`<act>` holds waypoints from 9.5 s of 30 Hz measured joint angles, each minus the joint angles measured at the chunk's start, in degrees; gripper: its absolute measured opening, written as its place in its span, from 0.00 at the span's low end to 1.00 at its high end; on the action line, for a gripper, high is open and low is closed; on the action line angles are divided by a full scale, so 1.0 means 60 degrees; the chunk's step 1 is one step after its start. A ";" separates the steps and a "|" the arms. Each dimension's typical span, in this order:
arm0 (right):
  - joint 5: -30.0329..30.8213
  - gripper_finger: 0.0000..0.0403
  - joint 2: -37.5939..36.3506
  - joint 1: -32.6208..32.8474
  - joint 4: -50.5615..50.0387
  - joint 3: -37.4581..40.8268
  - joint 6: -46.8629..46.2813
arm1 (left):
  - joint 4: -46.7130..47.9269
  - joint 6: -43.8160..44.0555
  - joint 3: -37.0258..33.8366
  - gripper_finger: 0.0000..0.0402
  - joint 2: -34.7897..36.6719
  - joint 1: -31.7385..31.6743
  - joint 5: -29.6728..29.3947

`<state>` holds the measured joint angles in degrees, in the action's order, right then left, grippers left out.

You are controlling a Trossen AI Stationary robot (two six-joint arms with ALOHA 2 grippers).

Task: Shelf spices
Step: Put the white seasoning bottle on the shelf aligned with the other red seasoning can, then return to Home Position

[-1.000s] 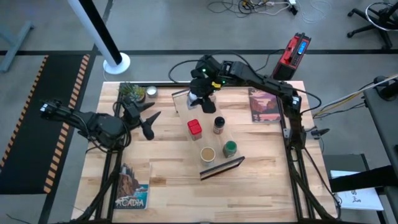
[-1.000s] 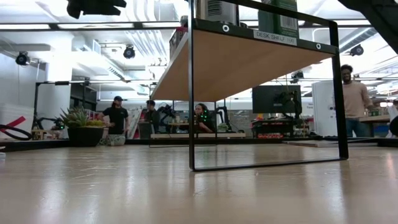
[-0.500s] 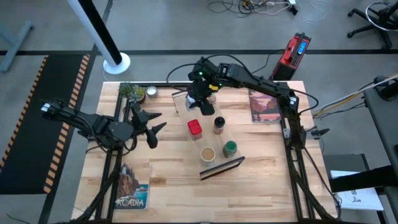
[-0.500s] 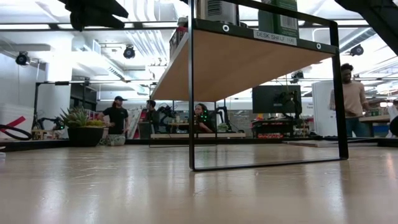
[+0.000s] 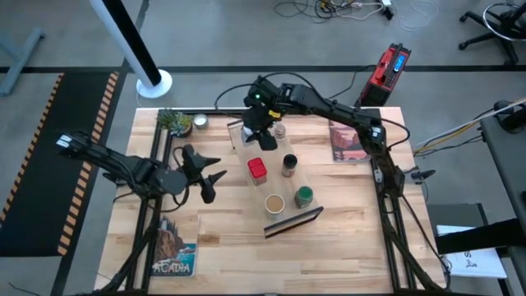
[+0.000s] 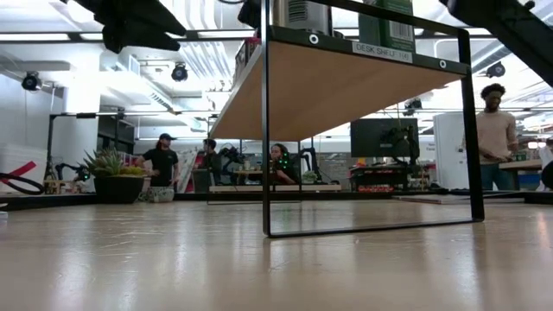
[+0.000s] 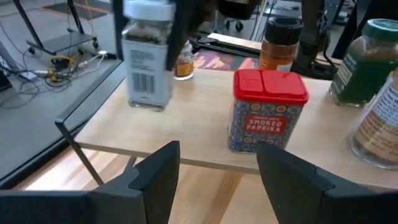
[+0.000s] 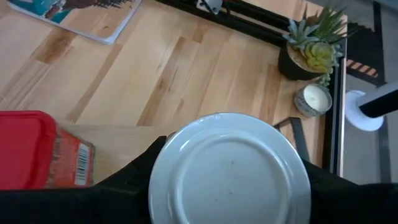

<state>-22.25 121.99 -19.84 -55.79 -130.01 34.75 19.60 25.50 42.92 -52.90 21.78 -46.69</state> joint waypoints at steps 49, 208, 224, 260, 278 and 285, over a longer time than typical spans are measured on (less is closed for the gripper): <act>-0.0043 0.61 -0.0413 -0.0200 -0.1088 -0.0832 -0.0609 | -0.0160 0.0058 0.0004 0.51 -0.0383 0.0069 -0.0374; 0.2464 0.46 -1.5489 0.5971 0.8845 2.0253 -0.9283 | -1.3340 0.8326 -0.6980 0.51 0.1720 0.0714 0.9719; 0.2559 0.46 -1.8216 0.5971 0.9512 2.1386 -0.9257 | -1.1365 0.8305 -0.7053 0.51 0.1514 0.0711 0.9708; 0.2642 0.46 -2.0323 0.5915 1.0065 2.1553 -0.9261 | -0.3710 0.8305 -0.7063 0.51 0.7786 0.0700 0.9609; 0.2644 0.46 -2.0323 0.5880 1.0065 2.1561 -0.9261 | -0.3730 0.8305 -0.7067 0.51 0.8815 0.0645 0.9624; 0.2642 0.46 -2.0323 0.5884 1.0065 2.1564 -0.9261 | -0.3738 0.8305 -0.7067 0.51 0.8606 0.0645 0.9624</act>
<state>-6.39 0.05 15.46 4.60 -0.62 -20.82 -2.83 75.33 0.51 -1.26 25.65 11.05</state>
